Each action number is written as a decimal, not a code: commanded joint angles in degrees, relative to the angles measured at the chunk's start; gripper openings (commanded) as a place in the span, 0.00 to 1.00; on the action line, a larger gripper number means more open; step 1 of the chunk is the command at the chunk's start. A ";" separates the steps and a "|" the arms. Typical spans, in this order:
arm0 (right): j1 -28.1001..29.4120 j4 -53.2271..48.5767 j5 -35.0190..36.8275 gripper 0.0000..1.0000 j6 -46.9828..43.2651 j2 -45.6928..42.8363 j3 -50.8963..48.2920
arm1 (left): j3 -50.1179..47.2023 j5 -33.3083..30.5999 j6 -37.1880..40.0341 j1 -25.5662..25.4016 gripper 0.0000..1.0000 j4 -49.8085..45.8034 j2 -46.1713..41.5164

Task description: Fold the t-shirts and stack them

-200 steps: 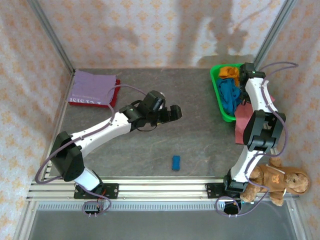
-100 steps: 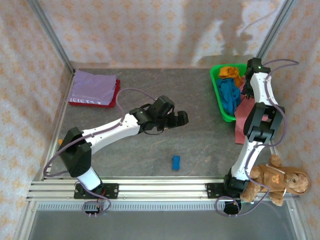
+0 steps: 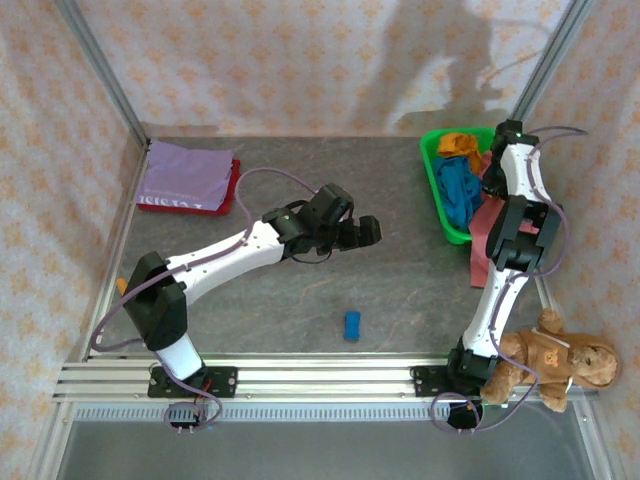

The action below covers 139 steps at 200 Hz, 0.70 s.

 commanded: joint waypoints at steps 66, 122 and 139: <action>1.88 4.37 6.71 0.02 -1.11 -21.31 -7.81 | 3.58 -2.53 2.70 0.50 0.99 -2.83 -3.02; 8.12 9.26 8.20 0.03 -0.71 -38.10 -9.15 | -2.26 -2.61 2.40 3.47 0.99 -1.33 -9.28; 9.83 13.90 6.52 0.02 -0.58 -43.30 -9.49 | -5.08 -2.70 2.32 4.83 0.99 -1.10 -12.14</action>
